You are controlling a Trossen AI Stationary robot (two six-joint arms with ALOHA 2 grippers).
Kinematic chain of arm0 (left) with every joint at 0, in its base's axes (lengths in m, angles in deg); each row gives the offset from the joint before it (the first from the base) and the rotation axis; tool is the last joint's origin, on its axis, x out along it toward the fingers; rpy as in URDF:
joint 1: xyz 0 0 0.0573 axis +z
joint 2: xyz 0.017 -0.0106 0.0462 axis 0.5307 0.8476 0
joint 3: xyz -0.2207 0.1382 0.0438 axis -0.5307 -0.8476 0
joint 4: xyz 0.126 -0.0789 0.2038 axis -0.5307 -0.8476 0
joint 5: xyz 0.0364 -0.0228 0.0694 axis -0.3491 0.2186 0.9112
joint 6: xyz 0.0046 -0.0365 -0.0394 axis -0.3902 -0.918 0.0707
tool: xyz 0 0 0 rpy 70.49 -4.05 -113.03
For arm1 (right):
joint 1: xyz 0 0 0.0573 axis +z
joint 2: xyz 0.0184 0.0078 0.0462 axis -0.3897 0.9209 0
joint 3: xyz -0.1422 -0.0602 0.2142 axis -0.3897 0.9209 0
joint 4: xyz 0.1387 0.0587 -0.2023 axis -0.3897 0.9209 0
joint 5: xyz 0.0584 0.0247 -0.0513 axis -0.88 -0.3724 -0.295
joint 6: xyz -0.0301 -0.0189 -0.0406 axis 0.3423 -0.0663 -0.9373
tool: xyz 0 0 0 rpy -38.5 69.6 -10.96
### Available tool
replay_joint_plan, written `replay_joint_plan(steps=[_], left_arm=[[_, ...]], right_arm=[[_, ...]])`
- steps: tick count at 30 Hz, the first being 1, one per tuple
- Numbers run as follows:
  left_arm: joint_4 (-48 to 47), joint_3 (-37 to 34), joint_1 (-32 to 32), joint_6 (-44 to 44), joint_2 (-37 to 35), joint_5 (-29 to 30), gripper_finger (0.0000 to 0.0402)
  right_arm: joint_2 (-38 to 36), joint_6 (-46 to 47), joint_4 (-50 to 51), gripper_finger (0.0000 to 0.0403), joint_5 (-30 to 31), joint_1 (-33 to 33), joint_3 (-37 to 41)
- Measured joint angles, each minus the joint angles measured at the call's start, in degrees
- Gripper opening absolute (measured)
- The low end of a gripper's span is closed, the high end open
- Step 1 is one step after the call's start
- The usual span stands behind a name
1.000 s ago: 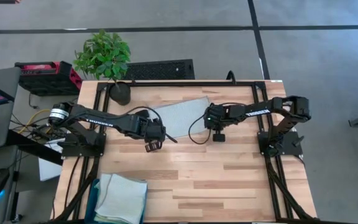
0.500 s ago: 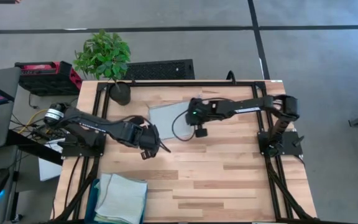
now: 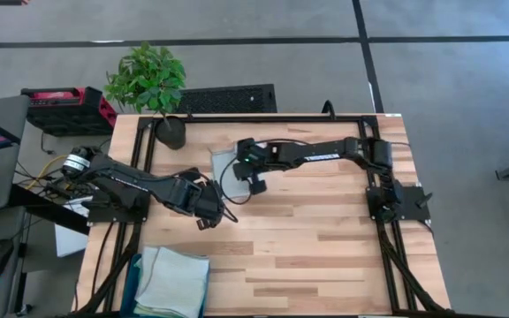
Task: Fold microfiber towels
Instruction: Fold the grey microfiber cloth, then stack the grey microfiber cloth on top of the grey microfiber cloth into the bin
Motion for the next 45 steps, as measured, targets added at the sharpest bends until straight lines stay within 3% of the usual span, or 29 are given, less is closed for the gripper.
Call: replay_joint_plan(steps=[11,17,31,38,42,45], left_arm=[[-1.3,0.0,0.0,-0.8,0.0,0.0,0.0121],[-1.6,0.0,0.0,-0.8,0.0,0.1,0.0121],[-1.8,0.0,0.0,-0.8,0.0,0.3,0.0121],[-2.3,0.0,0.0,-2.5,0.0,0.3,0.0121],[-2.2,-1.2,0.0,-2.0,0.0,0.3,0.0121],[0.9,-4.0,0.0,0.9,0.0,0.4,0.0121]], right_arm=[[7.4,-1.6,0.0,0.0008,-1.7,0.3,-9.3],[7.6,-1.6,0.3,0.0017,-1.7,0.5,-9.4],[7.6,-5.5,-0.6,0.0092,-5.8,2.1,-9.4],[7.6,-4.5,-0.6,0.0166,-5.0,2.1,-9.4],[5.8,1.2,4.5,0.0200,0.0,2.5,-9.4],[3.7,5.9,11.7,0.0214,0.2,2.1,-9.5]])
